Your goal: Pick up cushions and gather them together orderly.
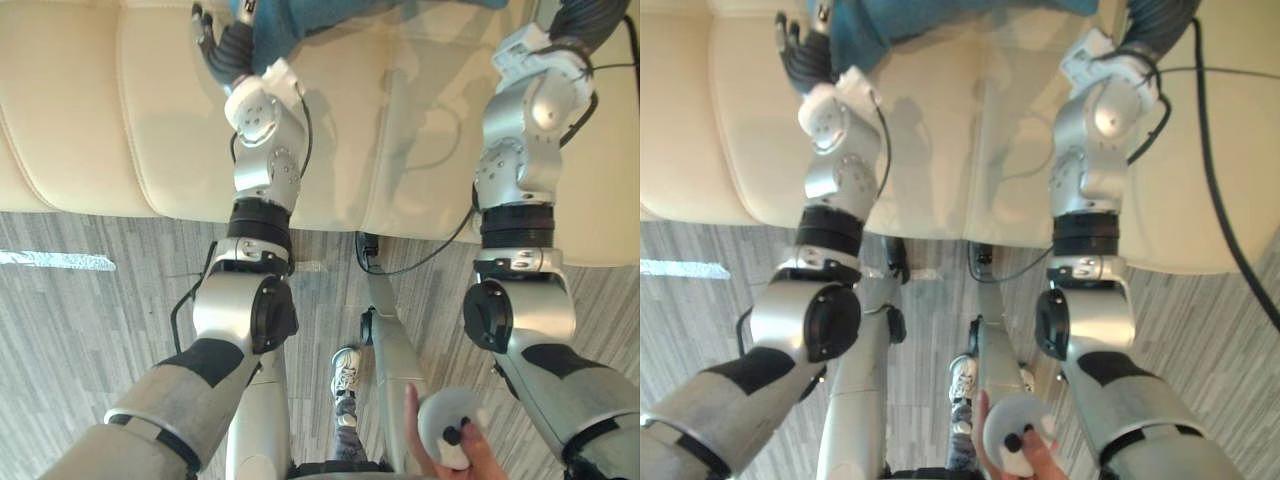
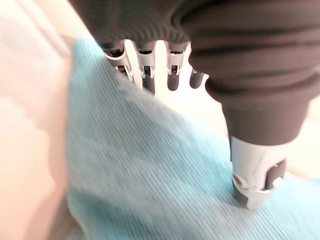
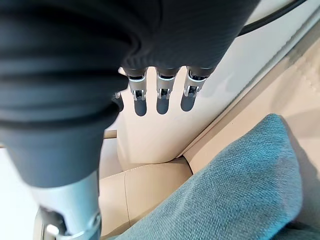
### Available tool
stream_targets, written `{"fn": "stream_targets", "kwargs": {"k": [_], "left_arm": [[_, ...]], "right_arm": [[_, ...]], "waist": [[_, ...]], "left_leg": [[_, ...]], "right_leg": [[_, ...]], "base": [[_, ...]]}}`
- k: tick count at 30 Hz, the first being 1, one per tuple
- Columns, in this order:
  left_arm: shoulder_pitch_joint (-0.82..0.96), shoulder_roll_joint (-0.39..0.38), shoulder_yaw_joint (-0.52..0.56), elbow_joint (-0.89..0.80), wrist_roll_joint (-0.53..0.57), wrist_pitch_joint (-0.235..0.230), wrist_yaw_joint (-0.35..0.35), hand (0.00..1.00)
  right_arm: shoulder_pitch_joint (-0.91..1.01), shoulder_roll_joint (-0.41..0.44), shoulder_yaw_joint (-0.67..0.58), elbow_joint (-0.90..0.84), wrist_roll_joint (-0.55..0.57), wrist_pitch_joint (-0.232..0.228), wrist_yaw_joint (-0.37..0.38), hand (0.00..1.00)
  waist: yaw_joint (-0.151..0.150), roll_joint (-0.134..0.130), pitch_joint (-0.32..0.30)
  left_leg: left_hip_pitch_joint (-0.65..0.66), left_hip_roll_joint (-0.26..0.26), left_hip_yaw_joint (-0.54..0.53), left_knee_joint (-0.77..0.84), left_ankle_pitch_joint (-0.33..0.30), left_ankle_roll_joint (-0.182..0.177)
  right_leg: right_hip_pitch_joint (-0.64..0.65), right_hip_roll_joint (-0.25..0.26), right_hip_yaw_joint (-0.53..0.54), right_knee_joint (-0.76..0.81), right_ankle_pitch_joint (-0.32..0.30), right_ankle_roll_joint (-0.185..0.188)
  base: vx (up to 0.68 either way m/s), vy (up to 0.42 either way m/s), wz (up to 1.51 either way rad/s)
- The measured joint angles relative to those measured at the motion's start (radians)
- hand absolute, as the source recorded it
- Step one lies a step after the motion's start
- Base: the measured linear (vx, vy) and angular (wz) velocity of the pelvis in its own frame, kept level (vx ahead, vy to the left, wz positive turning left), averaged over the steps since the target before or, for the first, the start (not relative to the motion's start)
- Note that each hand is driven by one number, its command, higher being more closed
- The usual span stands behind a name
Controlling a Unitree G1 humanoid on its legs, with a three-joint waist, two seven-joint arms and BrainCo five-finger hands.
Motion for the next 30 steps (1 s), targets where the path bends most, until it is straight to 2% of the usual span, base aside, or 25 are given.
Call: {"fn": "stream_targets", "kwargs": {"k": [4, 7, 13, 15, 16, 18, 19, 23, 25, 27, 30], "left_arm": [[0.038, -0.02, 0.034, -0.017, -0.064, -0.021, 0.024, 0.0], [0.06, -0.043, 0.033, -0.03, -0.066, -0.033, 0.037, 0.0], [0.147, -0.089, -0.007, -0.038, -0.066, -0.039, 0.013, 0.0], [0.201, -0.091, -0.108, -0.041, -0.065, -0.038, -0.004, 0.0], [0.209, -0.089, -0.119, -0.046, -0.065, -0.038, -0.008, 0.0], [0.284, -0.078, -0.224, -0.13, -0.06, -0.041, -0.033, 0.0], [0.288, -0.077, -0.23, -0.134, -0.06, -0.041, -0.035, 0.0], [0.414, -0.067, -0.379, -0.231, -0.011, -0.055, -0.075, 0.0], [0.493, -0.066, -0.43, -0.272, 0.029, -0.059, -0.096, 0.0], [0.576, -0.066, -0.48, -0.307, 0.051, -0.062, -0.106, 0.0], [0.784, -0.068, -0.578, -0.337, 0.078, -0.062, -0.173, 0.0]], "right_arm": [[0.056, 0.053, -0.015, -0.011, 0.0, -0.011, -0.011, 0.0], [0.078, 0.066, -0.015, -0.034, -0.001, -0.025, -0.015, 0.0], [0.193, 0.126, -0.024, -0.082, -0.01, -0.035, -0.012, 0.0], [0.261, 0.148, -0.022, -0.108, -0.034, -0.035, -0.006, 0.0], [0.271, 0.151, -0.022, -0.11, -0.038, -0.035, -0.004, 0.0], [0.329, 0.175, -0.009, -0.119, -0.04, -0.035, 0.008, 0.0], [0.333, 0.175, -0.008, -0.119, -0.04, -0.035, 0.009, 0.0], [0.492, 0.2, 0.023, -0.184, -0.057, -0.037, 0.039, 0.0], [0.584, 0.222, 0.042, -0.201, -0.078, -0.055, 0.057, 0.0], [0.669, 0.241, 0.07, -0.203, -0.079, -0.057, 0.07, 0.0], [0.865, 0.296, 0.123, -0.2, -0.08, -0.063, 0.125, 0.0]], "waist": [[-0.011, -0.015, -0.006], [-0.014, -0.022, -0.004], [-0.016, -0.028, -0.004], [-0.015, -0.033, -0.003], [-0.015, -0.035, -0.003], [-0.012, -0.045, -0.007], [-0.012, -0.045, -0.007], [0.009, -0.046, -0.008], [0.011, -0.048, -0.012], [0.018, -0.063, -0.033], [0.026, -0.076, -0.087]], "left_leg": [[0.031, 0.002, -0.002, 0.0, -0.007, -0.002], [0.041, 0.002, -0.004, 0.002, -0.008, -0.001], [0.067, 0.017, -0.017, 0.066, -0.043, 0.0], [0.095, 0.018, -0.025, 0.068, -0.046, 0.001], [0.101, 0.018, -0.025, 0.068, -0.046, 0.0], [0.138, 0.018, -0.027, 0.064, -0.049, -0.002], [0.14, 0.018, -0.028, 0.064, -0.05, -0.002], [0.234, 0.018, -0.035, 0.046, -0.062, -0.009], [0.291, 0.017, -0.046, 0.03, -0.067, -0.013], [0.329, 0.017, -0.052, 0.016, -0.073, -0.02], [0.413, 0.019, -0.056, -0.011, -0.082, -0.025]], "right_leg": [[0.036, 0.001, -0.012, -0.002, 0.005, -0.007], [0.05, 0.001, -0.015, -0.002, 0.004, -0.005], [0.103, 0.014, -0.023, 0.009, -0.012, -0.008], [0.123, 0.015, -0.034, 0.04, -0.043, -0.017], [0.127, 0.015, -0.034, 0.044, -0.049, -0.018], [0.152, 0.015, -0.04, 0.066, -0.069, -0.031], [0.154, 0.015, -0.04, 0.067, -0.07, -0.031], [0.237, 0.015, -0.053, 0.085, -0.099, -0.037], [0.284, 0.015, -0.069, 0.1, -0.122, -0.041], [0.31, 0.016, -0.079, 0.117, -0.147, -0.051], [0.384, 0.016, -0.1, 0.133, -0.192, -0.057]], "base": [[-0.03, -0.01, 0.04], [-0.02, -0.009, 0.01], [-0.04, -0.014, -0.02], [-0.02, -0.024, 0.09], [-0.01, -0.03, 0.05], [-0.01, -0.039, 0.05], [0.0, -0.04, 0.06], [0.03, -0.05, 0.05], [0.07, -0.073, 0.18], [0.07, -0.067, 0.15], [0.14, -0.09, 0.19]]}}
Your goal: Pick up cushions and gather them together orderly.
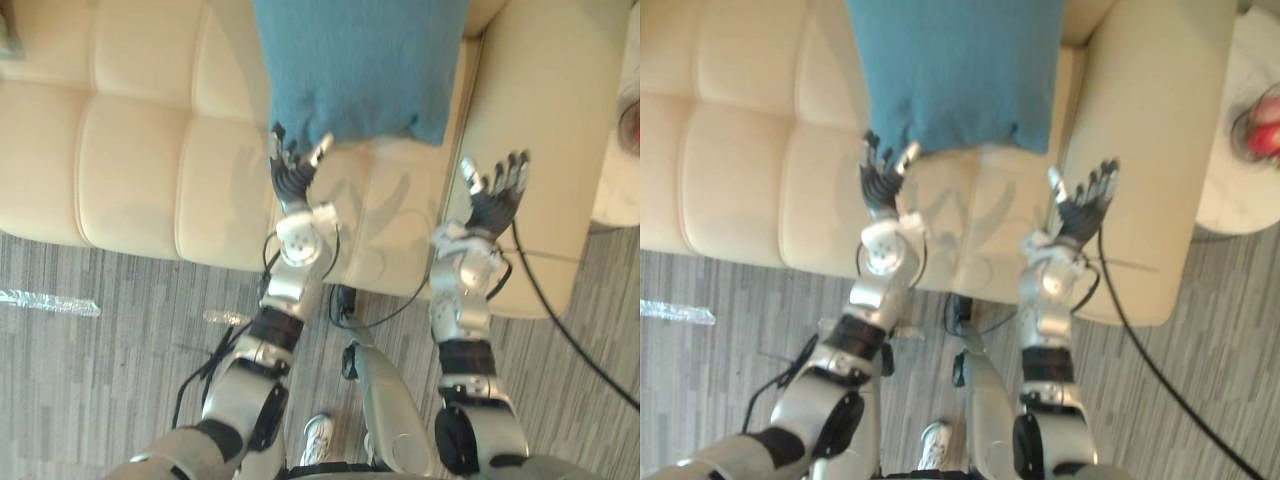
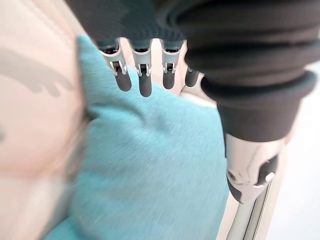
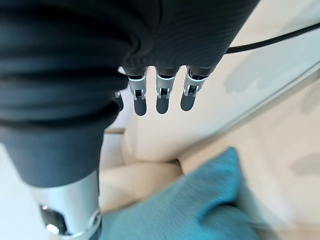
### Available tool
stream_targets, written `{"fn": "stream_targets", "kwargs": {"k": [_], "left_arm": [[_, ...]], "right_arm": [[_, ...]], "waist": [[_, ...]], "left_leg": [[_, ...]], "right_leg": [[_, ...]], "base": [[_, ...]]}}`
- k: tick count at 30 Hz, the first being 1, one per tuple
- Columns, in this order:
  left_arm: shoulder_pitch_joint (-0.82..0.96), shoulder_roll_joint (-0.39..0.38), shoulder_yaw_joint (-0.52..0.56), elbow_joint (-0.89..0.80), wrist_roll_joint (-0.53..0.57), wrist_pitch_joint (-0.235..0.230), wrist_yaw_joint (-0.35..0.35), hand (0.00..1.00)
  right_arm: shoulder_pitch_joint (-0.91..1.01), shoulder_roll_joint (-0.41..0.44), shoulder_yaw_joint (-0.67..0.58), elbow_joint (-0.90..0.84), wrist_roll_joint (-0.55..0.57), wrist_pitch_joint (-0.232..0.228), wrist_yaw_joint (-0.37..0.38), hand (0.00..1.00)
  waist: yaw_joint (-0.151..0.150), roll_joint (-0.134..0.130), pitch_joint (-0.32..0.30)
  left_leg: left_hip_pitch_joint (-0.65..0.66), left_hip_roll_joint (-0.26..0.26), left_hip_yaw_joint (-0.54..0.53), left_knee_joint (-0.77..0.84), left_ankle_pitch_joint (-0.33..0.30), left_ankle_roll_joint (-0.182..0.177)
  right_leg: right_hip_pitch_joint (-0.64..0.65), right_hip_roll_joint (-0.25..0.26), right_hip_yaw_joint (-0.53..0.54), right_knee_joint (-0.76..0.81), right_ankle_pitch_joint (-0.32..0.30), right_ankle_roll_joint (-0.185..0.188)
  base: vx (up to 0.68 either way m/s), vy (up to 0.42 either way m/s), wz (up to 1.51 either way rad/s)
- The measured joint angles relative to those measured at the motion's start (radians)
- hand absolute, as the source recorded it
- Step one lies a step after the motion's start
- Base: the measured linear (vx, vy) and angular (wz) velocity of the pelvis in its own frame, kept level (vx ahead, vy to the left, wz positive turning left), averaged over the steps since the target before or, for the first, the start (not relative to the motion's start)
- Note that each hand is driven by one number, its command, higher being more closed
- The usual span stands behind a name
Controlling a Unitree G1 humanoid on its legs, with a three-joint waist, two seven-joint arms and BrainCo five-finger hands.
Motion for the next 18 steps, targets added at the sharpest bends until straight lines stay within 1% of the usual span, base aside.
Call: {"fn": "stream_targets", "kwargs": {"k": [1, 3, 4, 5, 6, 7, 8, 9, 10, 11, 12, 14, 15, 17, 18], "left_arm": [[0.008, 0.0, -0.003, -0.001, 0.001, 0.0, -0.003, 0.0], [0.12, 0.0, -0.042, -0.011, 0.02, 0.001, -0.041, 0.0], [0.179, 0.022, -0.074, -0.013, 0.03, 0.002, -0.062, 0.0], [0.21, 0.034, -0.082, -0.013, 0.039, 0.002, -0.081, 0.0], [0.266, 0.054, -0.086, -0.014, 0.051, 0.001, -0.1, 0.0], [0.287, 0.062, -0.085, -0.014, 0.057, 0.001, -0.107, 0.0], [0.337, 0.075, -0.081, -0.013, 0.058, 0.0, -0.124, 0.0], [0.396, 0.09, -0.07, -0.008, 0.058, 0.0, -0.144, 0.0], [0.411, 0.094, -0.066, -0.001, 0.058, 0.0, -0.15, 0.0], [0.454, 0.105, -0.048, 0.028, 0.059, 0.0, -0.167, 0.0], [0.485, 0.111, -0.01, 0.071, 0.06, 0.0, -0.19, 0.0], [0.511, 0.125, 0.026, 0.119, 0.06, 0.0, -0.207, 0.0], [0.517, 0.131, 0.034, 0.129, 0.061, 0.0, -0.21, 0.0], [0.553, 0.153, 0.109, 0.204, 0.066, -0.001, -0.23, 0.0], [0.555, 0.16, 0.12, 0.218, 0.067, -0.001, -0.231, 0.0]], "right_arm": [[0.006, 0.001, 0.002, 0.001, 0.0, 0.0, 0.002, 0.0], [0.087, -0.013, 0.025, 0.033, -0.001, 0.002, 0.031, 0.0], [0.138, -0.012, 0.023, 0.041, -0.006, 0.0, 0.046, 0.0], [0.168, -0.012, 0.021, 0.051, -0.017, -0.001, 0.055, 0.0], [0.225, -0.012, 0.022, 0.073, -0.037, -0.001, 0.069, 0.0], [0.247, -0.012, 0.022, 0.085, -0.039, -0.002, 0.075, 0.0], [0.29, -0.013, 0.022, 0.123, -0.039, -0.001, 0.083, 0.0], [0.331, -0.015, 0.021, 0.18, -0.04, 0.001, 0.093, 0.0], [0.344, -0.016, 0.021, 0.197, -0.04, 0.002, 0.095, 0.0], [0.368, -0.021, 0.02, 0.239, -0.04, 0.004, 0.103, 0.0], [0.388, -0.023, 0.02, 0.298, -0.048, 0.008, 0.111, 0.0], [0.405, -0.024, 0.021, 0.352, -0.068, 0.014, 0.116, 0.0], [0.406, -0.024, 0.021, 0.361, -0.073, 0.014, 0.12, 0.0], [0.426, -0.027, 0.02, 0.422, -0.079, 0.025, 0.137, 0.0], [0.426, -0.028, 0.02, 0.43, -0.081, 0.026, 0.139, 0.0]], "waist": [[0.001, 0.0, -0.003], [0.008, 0.001, -0.048], [0.011, 0.001, -0.076], [0.011, 0.001, -0.092], [0.013, 0.002, -0.132], [0.013, 0.003, -0.146], [0.014, 0.003, -0.177], [0.016, 0.007, -0.21], [0.015, 0.008, -0.222], [0.014, 0.018, -0.252], [0.004, 0.03, -0.26], [0.003, 0.036, -0.271], [0.003, 0.037, -0.274], [0.002, 0.039, -0.29], [0.002, 0.039, -0.291]], "left_leg": [[0.003, 0.0, 0.0, -0.001, -0.001, 0.0], [0.052, 0.0, -0.001, -0.015, -0.013, -0.004], [0.088, 0.0, -0.003, -0.03, -0.018, -0.01], [0.111, 0.0, -0.007, -0.038, -0.021, -0.013], [0.141, 0.0, -0.007, -0.05, -0.027, -0.017], [0.153, 0.0, -0.007, -0.057, -0.029, -0.019], [0.183, -0.001, -0.004, -0.076, -0.031, -0.022], [0.221, -0.002, 0.001, -0.103, -0.03, -0.025], [0.229, -0.002, 0.004, -0.113, -0.029, -0.026], [0.256, -0.005, 0.007, -0.137, -0.026, -0.028], [0.294, -0.009, 0.007, -0.157, -0.025, -0.03], [0.33, -0.012, 0.007, -0.181, -0.021, -0.031], [0.337, -0.014, 0.006, -0.186, -0.018, -0.031], [0.381, -0.02, 0.006, -0.227, -0.003, -0.031], [0.389, -0.021, 0.006, -0.235, 0.0, -0.03]], "right_leg": [[0.003, 0.0, -0.001, 0.001, -0.003, 0.0], [0.043, 0.0, -0.011, 0.011, -0.031, -0.003], [0.075, 0.0, -0.019, 0.013, -0.046, -0.011], [0.098, 0.001, -0.023, 0.012, -0.056, -0.013], [0.12, 0.002, -0.025, 0.014, -0.071, -0.018], [0.13, 0.002, -0.025, 0.014, -0.077, -0.017], [0.149, 0.002, -0.023, 0.014, -0.087, -0.02], [0.171, 0.001, -0.022, 0.014, -0.091, -0.018], [0.172, 0.001, -0.022, 0.013, -0.091, -0.017], [0.186, 0.0, -0.022, 0.009, -0.092, -0.016], [0.223, -0.002, -0.024, -0.007, -0.092, -0.016], [0.254, -0.002, -0.024, -0.02, -0.092, -0.016], [0.261, -0.002, -0.024, -0.025, -0.092, -0.016], [0.294, -0.005, -0.026, -0.043, -0.092, -0.016], [0.298, -0.006, -0.026, -0.044, -0.092, -0.016]], "base": [[0.08, -0.048, 0.12], [0.1, -0.054, 0.13], [0.11, -0.062, 0.17], [0.14, -0.076, 0.16], [0.12, -0.063, 0.08], [0.13, -0.055, 0.02], [0.15, -0.041, -0.02], [0.15, -0.037, -0.06], [0.17, -0.031, -0.15], [0.15, -0.017, -0.11], [0.14, -0.01, -0.08], [0.06, 0.004, 0.02], [0.04, 0.006, 0.04], [0.03, 0.007, 0.05], [0.02, 0.008, 0.05]]}}
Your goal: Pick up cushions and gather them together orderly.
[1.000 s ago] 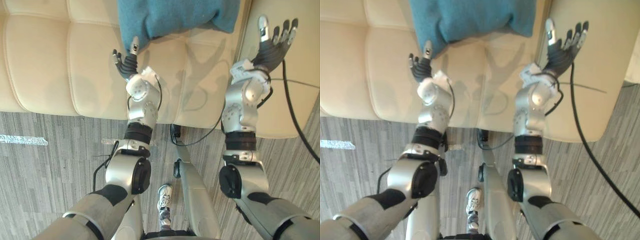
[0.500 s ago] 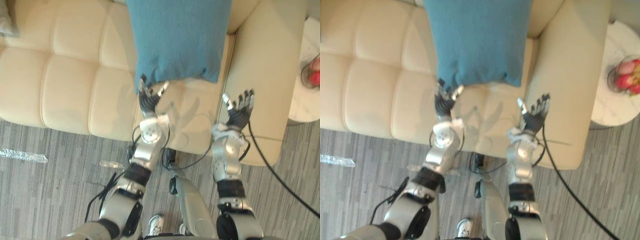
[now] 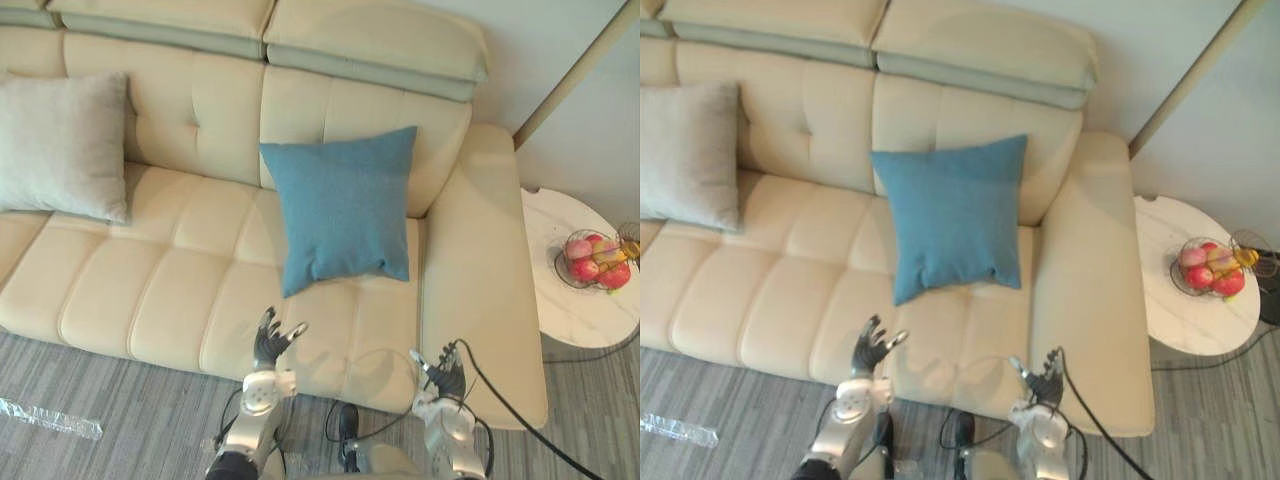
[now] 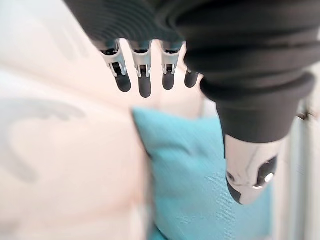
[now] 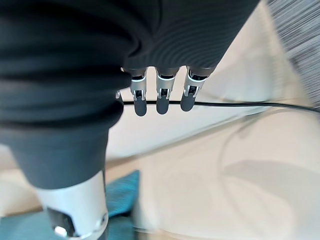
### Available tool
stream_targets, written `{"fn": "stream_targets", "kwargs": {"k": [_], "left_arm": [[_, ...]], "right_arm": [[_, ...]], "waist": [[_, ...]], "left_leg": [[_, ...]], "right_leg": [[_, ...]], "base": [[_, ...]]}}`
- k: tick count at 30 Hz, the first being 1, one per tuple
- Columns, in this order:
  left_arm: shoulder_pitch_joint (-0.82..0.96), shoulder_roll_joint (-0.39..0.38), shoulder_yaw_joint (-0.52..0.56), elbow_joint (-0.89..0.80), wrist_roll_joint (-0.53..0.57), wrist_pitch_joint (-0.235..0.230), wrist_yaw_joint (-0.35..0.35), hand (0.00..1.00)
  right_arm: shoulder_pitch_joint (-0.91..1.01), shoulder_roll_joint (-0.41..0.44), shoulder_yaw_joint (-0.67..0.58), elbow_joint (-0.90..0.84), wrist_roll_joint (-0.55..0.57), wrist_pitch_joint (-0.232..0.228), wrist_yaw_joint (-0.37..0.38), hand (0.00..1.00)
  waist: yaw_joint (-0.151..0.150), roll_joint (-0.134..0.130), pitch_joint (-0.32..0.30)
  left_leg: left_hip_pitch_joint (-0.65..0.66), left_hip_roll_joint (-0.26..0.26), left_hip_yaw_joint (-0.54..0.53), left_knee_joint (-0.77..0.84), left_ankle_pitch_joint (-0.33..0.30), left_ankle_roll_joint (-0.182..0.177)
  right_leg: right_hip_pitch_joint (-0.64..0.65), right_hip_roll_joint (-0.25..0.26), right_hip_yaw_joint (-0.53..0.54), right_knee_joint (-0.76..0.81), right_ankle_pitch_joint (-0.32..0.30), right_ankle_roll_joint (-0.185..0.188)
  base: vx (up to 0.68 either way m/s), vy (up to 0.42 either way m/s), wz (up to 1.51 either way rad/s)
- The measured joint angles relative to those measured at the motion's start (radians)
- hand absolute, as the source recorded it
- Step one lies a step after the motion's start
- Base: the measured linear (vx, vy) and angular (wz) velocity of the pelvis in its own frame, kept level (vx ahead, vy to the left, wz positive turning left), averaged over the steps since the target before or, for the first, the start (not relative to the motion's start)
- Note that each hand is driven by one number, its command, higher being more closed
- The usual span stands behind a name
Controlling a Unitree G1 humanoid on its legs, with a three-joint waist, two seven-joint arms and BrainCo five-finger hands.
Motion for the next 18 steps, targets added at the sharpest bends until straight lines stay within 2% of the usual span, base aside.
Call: {"fn": "stream_targets", "kwargs": {"k": [3, 6, 18], "left_arm": [[0.031, 0.023, 0.081, 0.123, 0.017, 0.0, -0.005, 0.0], [0.056, 0.029, 0.106, 0.188, 0.03, 0.001, -0.005, 0.0], [0.088, 0.033, 0.175, 0.304, 0.068, 0.002, -0.035, 0.0]], "right_arm": [[0.005, -0.021, 0.0, 0.048, -0.032, 0.004, 0.014, 0.0], [0.006, -0.032, 0.0, 0.079, -0.037, 0.004, 0.018, 0.0], [0.009, -0.04, -0.001, 0.169, -0.035, 0.015, 0.06, 0.0]], "waist": [[-0.003, -0.001, -0.024], [-0.003, -0.002, -0.034], [-0.011, -0.007, -0.055]], "left_leg": [[0.044, -0.01, -0.001, -0.043, 0.018, 0.005], [0.074, -0.022, -0.002, -0.059, 0.025, 0.012], [0.137, -0.069, -0.005, -0.143, 0.063, 0.042]], "right_leg": [[0.037, -0.007, -0.004, -0.025, 0.007, 0.004], [0.075, -0.016, -0.006, -0.054, 0.021, 0.012], [0.108, -0.053, -0.006, -0.074, 0.036, 0.032]], "base": [[0.0, 0.016, 0.05], [-0.01, 0.037, 0.04], [-0.02, 0.049, 0.01]]}}
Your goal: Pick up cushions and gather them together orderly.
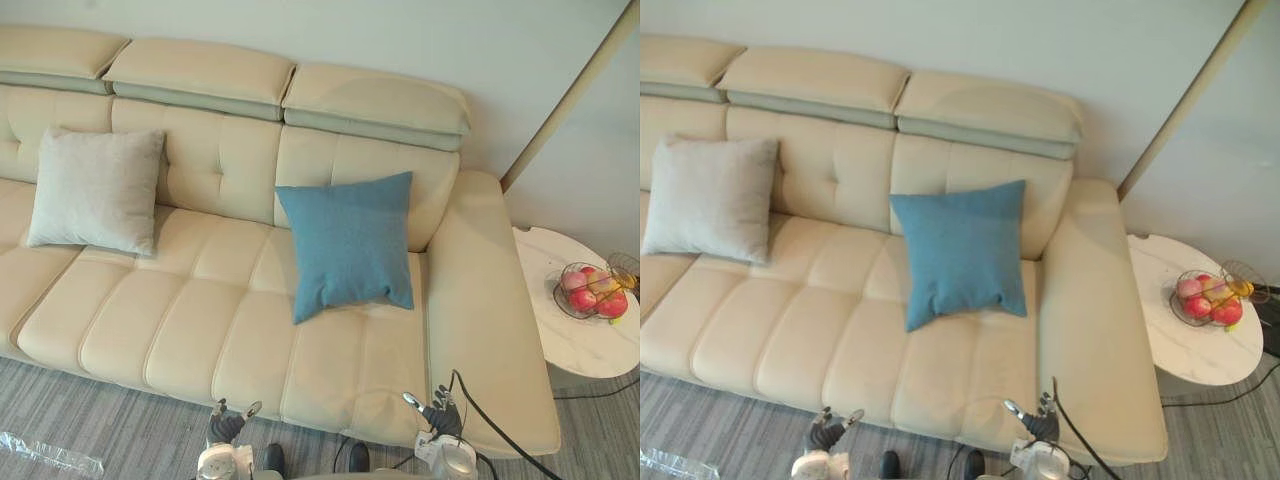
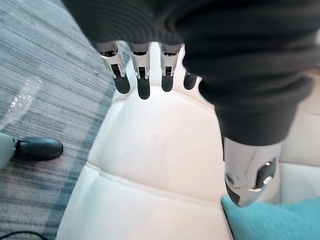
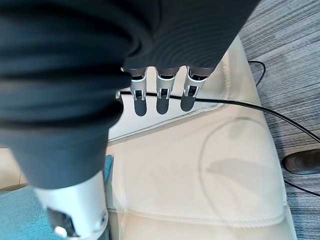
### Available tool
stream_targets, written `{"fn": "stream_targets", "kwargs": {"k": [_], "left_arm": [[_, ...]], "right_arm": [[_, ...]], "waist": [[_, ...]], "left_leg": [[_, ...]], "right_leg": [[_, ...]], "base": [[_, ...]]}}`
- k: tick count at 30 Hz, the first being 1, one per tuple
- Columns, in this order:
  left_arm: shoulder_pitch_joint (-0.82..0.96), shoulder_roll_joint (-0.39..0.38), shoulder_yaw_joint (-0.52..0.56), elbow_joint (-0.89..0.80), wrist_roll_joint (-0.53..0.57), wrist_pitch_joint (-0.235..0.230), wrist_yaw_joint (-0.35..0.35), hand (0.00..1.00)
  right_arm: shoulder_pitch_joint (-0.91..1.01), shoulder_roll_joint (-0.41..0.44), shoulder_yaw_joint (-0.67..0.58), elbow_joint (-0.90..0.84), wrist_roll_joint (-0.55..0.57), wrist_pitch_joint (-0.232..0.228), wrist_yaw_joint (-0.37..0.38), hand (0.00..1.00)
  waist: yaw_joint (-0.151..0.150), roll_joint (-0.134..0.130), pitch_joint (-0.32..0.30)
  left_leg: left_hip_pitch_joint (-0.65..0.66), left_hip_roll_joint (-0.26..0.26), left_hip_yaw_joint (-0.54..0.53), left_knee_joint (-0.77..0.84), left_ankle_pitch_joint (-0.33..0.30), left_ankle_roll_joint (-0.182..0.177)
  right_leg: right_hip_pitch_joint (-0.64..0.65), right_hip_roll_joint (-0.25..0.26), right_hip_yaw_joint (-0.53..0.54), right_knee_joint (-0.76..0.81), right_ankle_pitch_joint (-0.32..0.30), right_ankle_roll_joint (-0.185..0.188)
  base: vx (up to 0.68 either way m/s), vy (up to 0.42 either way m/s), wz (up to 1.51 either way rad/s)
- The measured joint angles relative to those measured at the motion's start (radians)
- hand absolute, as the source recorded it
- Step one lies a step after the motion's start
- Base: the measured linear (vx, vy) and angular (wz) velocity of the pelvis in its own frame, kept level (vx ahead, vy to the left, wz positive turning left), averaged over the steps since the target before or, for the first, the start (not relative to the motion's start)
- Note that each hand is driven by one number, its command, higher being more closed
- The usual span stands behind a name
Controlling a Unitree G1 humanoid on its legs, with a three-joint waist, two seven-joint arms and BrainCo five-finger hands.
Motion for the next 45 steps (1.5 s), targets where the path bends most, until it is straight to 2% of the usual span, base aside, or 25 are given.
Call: {"fn": "stream_targets", "kwargs": {"k": [10, 12, 15, 16, 18, 19, 20, 21, 22, 23, 24, 26, 27, 29, 31, 32, 33, 34, 36, 37, 38, 39, 40, 42, 45], "left_arm": [[0.008, 0.006, 0.036, 0.032, 0.019, 0.001, -0.031, 0.0], [-0.033, 0.008, 0.035, 0.022, 0.018, 0.0, -0.031, 0.0], [-0.062, 0.0, 0.033, 0.017, 0.018, 0.0, -0.03, 0.0], [-0.074, -0.014, 0.034, 0.012, 0.018, 0.0, -0.03, 0.0], [-0.068, -0.027, 0.018, -0.007, 0.018, 0.001, -0.029, 0.0], [-0.074, -0.03, 0.009, -0.029, 0.019, 0.0, -0.029, 0.0], [-0.077, -0.04, 0.008, -0.043, 0.019, 0.001, -0.03, 0.0], [-0.07, -0.055, 0.007, -0.05, 0.019, 0.0, -0.03, 0.0], [-0.067, -0.06, 0.007, -0.051, 0.019, -0.001, -0.03, 0.0], [-0.065, -0.074, 0.006, -0.051, 0.019, -0.001, -0.03, 0.0], [-0.067, -0.095, 0.005, -0.051, 0.019, -0.002, -0.03, 0.0], [-0.074, -0.096, -0.006, -0.05, 0.019, -0.006, -0.03, 0.0], [-0.076, -0.071, -0.014, -0.039, 0.019, -0.009, -0.029, 0.0], [-0.075, -0.052, -0.025, -0.024, 0.02, -0.01, -0.03, 0.0], [-0.063, -0.023, -0.03, 0.002, 0.026, -0.011, -0.029, 0.0], [-0.061, -0.006, -0.03, 0.009, 0.04, -0.011, -0.029, 0.0], [-0.054, 0.002, -0.02, 0.023, 0.043, -0.009, -0.029, 0.0], [-0.053, 0.0, -0.008, 0.028, 0.045, -0.007, -0.03, 0.0], [-0.04, -0.007, -0.001, 0.042, 0.037, -0.001, -0.03, 0.0], [-0.035, -0.007, -0.001, 0.043, 0.038, 0.0, -0.032, 0.0], [-0.031, -0.002, 0.002, 0.045, 0.039, 0.001, -0.035, 0.0], [-0.032, 0.013, 0.016, 0.054, 0.043, 0.004, -0.05, 0.0], [-0.036, 0.021, 0.032, 0.058, 0.044, 0.009, -0.052, 0.0], [-0.049, -0.008, 0.039, 0.072, 0.048, 0.016, -0.053, 0.0], [-0.053, -0.024, 0.037, 0.071, 0.048, 0.022, -0.053, 0.0]], "right_arm": [[-0.014, -0.015, 0.002, 0.072, -0.002, 0.015, 0.025, 0.0], [-0.049, -0.014, 0.003, 0.093, -0.002, 0.021, 0.026, 0.0], [-0.077, -0.015, 0.003, 0.089, -0.002, 0.022, 0.024, 0.0], [-0.091, -0.015, 0.003, 0.076, -0.002, 0.021, 0.021, 0.0], [-0.104, -0.015, 0.014, 0.032, -0.002, 0.021, 0.015, 0.0], [-0.107, -0.009, 0.018, 0.0, -0.002, 0.018, 0.014, 0.0], [-0.112, -0.013, 0.019, -0.019, -0.002, 0.016, 0.013, 0.0], [-0.094, -0.016, 0.022, -0.041, -0.002, 0.016, 0.013, 0.0], [-0.087, -0.019, 0.023, -0.043, -0.003, 0.015, 0.013, 0.0], [-0.069, -0.028, 0.023, -0.049, -0.002, 0.015, 0.012, 0.0], [-0.043, -0.045, 0.016, -0.065, -0.002, 0.016, 0.011, 0.0], [-0.026, -0.038, 0.004, -0.057, -0.003, 0.026, 0.014, 0.0], [-0.027, -0.015, 0.003, -0.021, -0.013, 0.033, 0.018, 0.0], [-0.035, -0.01, 0.003, 0.007, -0.037, 0.035, 0.02, 0.0], [-0.054, -0.007, 0.01, 0.029, -0.046, 0.041, 0.021, 0.0], [-0.066, -0.009, 0.019, 0.041, -0.062, 0.041, 0.021, 0.0], [-0.075, -0.013, 0.031, 0.047, -0.08, 0.046, 0.023, 0.0], [-0.081, -0.015, 0.038, 0.047, -0.08, 0.047, 0.026, 0.0], [-0.061, -0.014, 0.04, 0.047, -0.08, 0.048, 0.033, 0.0], [-0.042, -0.013, 0.04, 0.048, -0.08, 0.048, 0.034, 0.0], [-0.027, -0.012, 0.04, 0.051, -0.08, 0.048, 0.035, 0.0], [-0.022, -0.012, 0.04, 0.067, -0.08, 0.048, 0.039, 0.0], [-0.017, -0.017, 0.039, 0.086, -0.08, 0.048, 0.04, 0.0], [-0.037, -0.048, 0.038, 0.133, -0.08, 0.051, 0.039, 0.0], [-0.032, -0.058, 0.035, 0.146, -0.079, 0.056, 0.039, 0.0]], "waist": [[-0.004, -0.001, 0.004], [-0.004, 0.0, 0.036], [0.001, 0.005, 0.082], [0.007, 0.011, 0.107], [0.013, 0.027, 0.109], [0.018, 0.018, 0.113], [0.019, 0.022, 0.116], [0.013, 0.036, 0.116], [0.011, 0.035, 0.116], [0.008, 0.046, 0.109], [0.003, 0.083, 0.092], [-0.012, 0.067, 0.086], [-0.022, 0.03, 0.08], [-0.021, 0.022, 0.079], [0.001, 0.011, 0.084], [0.009, 0.005, 0.082], [0.012, 0.014, 0.089], [0.015, 0.026, 0.096], [0.015, 0.043, 0.098], [0.015, 0.047, 0.09], [0.015, 0.027, 0.075], [0.012, -0.009, 0.063], [0.011, -0.016, 0.059], [0.022, 0.019, 0.037], [0.015, 0.028, 0.023]], "left_leg": [[0.009, -0.033, -0.026, 0.001, 0.006, 0.013], [-0.087, -0.042, -0.087, 0.061, 0.007, 0.015], [-0.148, -0.043, -0.123, 0.111, 0.008, 0.016], [-0.162, -0.041, -0.128, 0.138, 0.003, 0.012], [-0.225, -0.038, -0.142, 0.197, -0.001, 0.008], [-0.259, -0.036, -0.113, 0.264, -0.047, 0.039], [-0.332, -0.005, -0.049, 0.492, -0.14, 0.074], [-0.341, 0.063, -0.015, 0.77, -0.25, 0.027], [-0.327, 0.082, -0.017, 0.808, -0.267, 0.006], [-0.292, 0.124, -0.033, 0.868, -0.297, -0.038], [-0.238, 0.167, -0.062, 0.839, -0.331, -0.099], [-0.222, 0.123, -0.05, 0.762, -0.369, -0.093], [-0.205, 0.079, -0.05, 0.665, -0.386, -0.071], [-0.207, 0.057, -0.041, 0.628, -0.401, -0.049], [-0.207, 0.048, 0.005, 0.627, -0.398, -0.034], [-0.206, 0.048, 0.042, 0.624, -0.391, -0.009], [-0.207, 0.06, 0.084, 0.61, -0.379, 0.021], [-0.197, 0.073, 0.097, 0.594, -0.368, 0.023], [-0.143, 0.109, 0.12, 0.499, -0.308, 0.004], [-0.136, 0.115, 0.121, 0.466, -0.286, -0.005], [-0.131, 0.116, 0.122, 0.435, -0.268, -0.014], [-0.133, 0.105, 0.118, 0.422, -0.255, -0.027], [-0.144, 0.095, 0.109, 0.419, -0.251, -0.034], [-0.148, 0.101, 0.044, 0.337, -0.223, -0.022], [-0.099, 0.118, 0.039, 0.2, -0.127, -0.043]], "right_leg": [[0.02, -0.029, -0.017, 0.003, -0.003, 0.017], [-0.018, -0.034, -0.07, 0.011, 0.001, 0.012], [-0.036, -0.035, -0.117, 0.024, 0.002, 0.008], [-0.051, -0.037, -0.127, 0.061, -0.011, 0.002], [-0.118, -0.049, -0.149, 0.148, -0.031, -0.016], [-0.152, -0.075, -0.153, 0.177, -0.036, -0.024], [-0.176, -0.084, -0.149, 0.21, -0.038, -0.027], [-0.174, -0.09, -0.146, 0.247, -0.038, -0.027], [-0.173, -0.092, -0.145, 0.256, -0.038, -0.026], [-0.173, -0.094, -0.14, 0.272, -0.038, -0.025], [-0.193, -0.097, -0.128, 0.305, -0.033, 0.004], [-0.218, -0.114, -0.101, 0.294, -0.021, 0.031], [-0.236, -0.125, -0.057, 0.263, 0.011, 0.034], [-0.248, -0.132, -0.042, 0.235, 0.062, 0.024], [-0.25, -0.143, -0.035, 0.181, 0.124, -0.004], [-0.25, -0.149, -0.054, 0.158, 0.138, -0.023], [-0.267, -0.157, -0.066, 0.177, 0.092, -0.021], [-0.289, -0.156, -0.067, 0.256, 0.076, -0.032], [-0.279, -0.121, -0.09, 0.493, -0.024, -0.038], [-0.263, -0.11, -0.099, 0.542, -0.085, -0.036], [-0.236, -0.104, -0.099, 0.574, -0.157, -0.006], [-0.212, -0.102, -0.08, 0.536, -0.217, 0.026], [-0.201, -0.087, -0.077, 0.486, -0.23, 0.019], [-0.169, -0.007, -0.072, 0.317, -0.147, -0.012], [-0.135, 0.042, -0.061, 0.173, -0.069, -0.04]], "base": [[0.01, 0.035, 0.08], [-0.07, 0.009, 0.75], [-0.1, -0.001, 0.55], [-0.16, 0.001, 0.41], [-0.14, 0.026, 0.19], [-0.09, 0.063, -0.05], [-0.11, 0.12, -0.24], [-0.1, 0.116, -0.27], [-0.11, 0.145, -0.29], [-0.19, 0.367, -0.2], [-0.16, 0.33, -0.13], [-0.21, 0.307, 0.23], [-0.21, 0.226, 0.35], [-0.2, 0.188, 0.07], [-0.26, 0.158, -0.5], [-0.35, 0.03, -0.74], [-0.34, 0.003, -0.67], [-0.31, -0.017, -0.6], [-0.14, -0.053, -0.43], [-0.1, -0.15, -0.23], [-0.07, -0.241, -0.15], [-0.06, -0.242, -0.13], [-0.06, -0.221, -0.27], [-0.09, -0.118, -0.48], [-0.01, -0.106, -0.24]]}}
